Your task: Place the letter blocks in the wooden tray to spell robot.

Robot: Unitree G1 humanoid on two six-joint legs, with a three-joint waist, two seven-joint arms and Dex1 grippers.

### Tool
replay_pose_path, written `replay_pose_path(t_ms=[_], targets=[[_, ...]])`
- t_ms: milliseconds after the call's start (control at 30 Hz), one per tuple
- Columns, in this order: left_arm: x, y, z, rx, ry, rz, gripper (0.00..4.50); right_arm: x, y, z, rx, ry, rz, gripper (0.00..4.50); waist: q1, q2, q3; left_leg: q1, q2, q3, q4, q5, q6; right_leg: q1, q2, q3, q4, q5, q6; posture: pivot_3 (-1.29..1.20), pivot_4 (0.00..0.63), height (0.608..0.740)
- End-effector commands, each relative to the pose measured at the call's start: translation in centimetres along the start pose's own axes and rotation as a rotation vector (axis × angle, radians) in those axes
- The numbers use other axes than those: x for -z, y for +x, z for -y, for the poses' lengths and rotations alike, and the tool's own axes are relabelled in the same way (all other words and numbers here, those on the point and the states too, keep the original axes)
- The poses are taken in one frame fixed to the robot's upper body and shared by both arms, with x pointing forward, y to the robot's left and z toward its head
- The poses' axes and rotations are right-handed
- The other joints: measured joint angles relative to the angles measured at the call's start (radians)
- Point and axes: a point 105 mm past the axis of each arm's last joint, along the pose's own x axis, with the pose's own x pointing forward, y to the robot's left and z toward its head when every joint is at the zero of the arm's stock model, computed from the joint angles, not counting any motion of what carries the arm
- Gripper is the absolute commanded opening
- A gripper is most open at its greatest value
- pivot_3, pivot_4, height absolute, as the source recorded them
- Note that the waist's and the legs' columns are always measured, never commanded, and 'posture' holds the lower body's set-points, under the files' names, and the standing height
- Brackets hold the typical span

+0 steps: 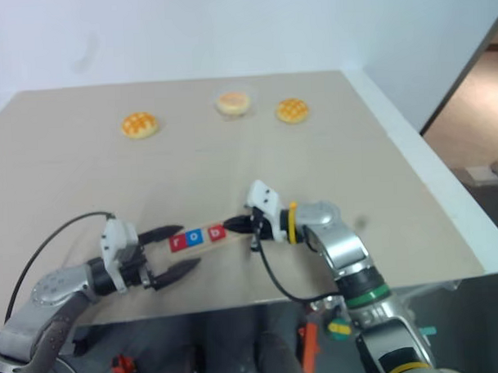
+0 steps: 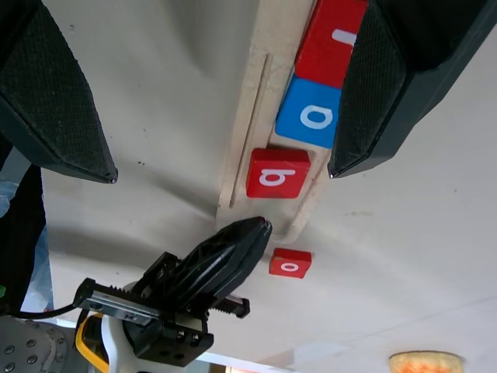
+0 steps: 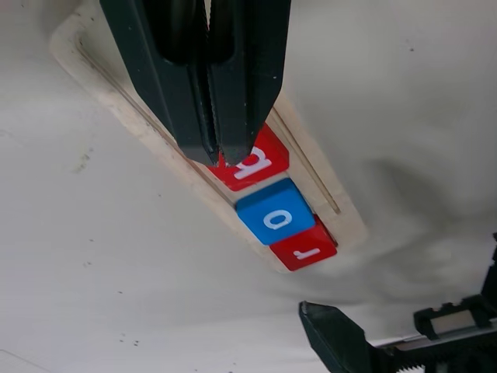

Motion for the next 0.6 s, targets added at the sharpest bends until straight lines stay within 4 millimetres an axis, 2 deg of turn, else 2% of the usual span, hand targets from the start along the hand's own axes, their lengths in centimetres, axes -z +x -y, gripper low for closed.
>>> replay_pose_path(t_ms=[33, 333, 600], targets=[[-0.8, -0.1, 0.0, -0.006, 0.031, 0.019, 4.5, -0.6, -0.3, 0.0, 0.006, -0.029, 0.016, 0.04, 0.0, 0.0, 0.0, 0.0, 0.0, 0.0, 0.0, 0.0, 0.0, 0.0, 0.0, 0.0, 0.0, 0.0, 0.0, 0.0, 0.15, 0.739], [-0.9, 0.1, -0.1, -0.007, 0.036, 0.023, 4.5, 0.0, 0.3, -0.9, -0.022, -0.036, 0.005, 0.04, 0.0, 0.0, 0.0, 0.0, 0.0, 0.0, 0.0, 0.0, 0.0, 0.0, 0.0, 0.0, 0.0, 0.0, 0.0, 0.0, 0.15, 0.739], [-1.0, 0.2, -0.2, -0.011, 0.042, 0.022, 4.5, -0.1, 0.8, -0.7, -0.025, -0.046, 0.011, 0.04, 0.0, 0.0, 0.0, 0.0, 0.0, 0.0, 0.0, 0.0, 0.0, 0.0, 0.0, 0.0, 0.0, 0.0, 0.0, 0.0, 0.15, 0.739]])
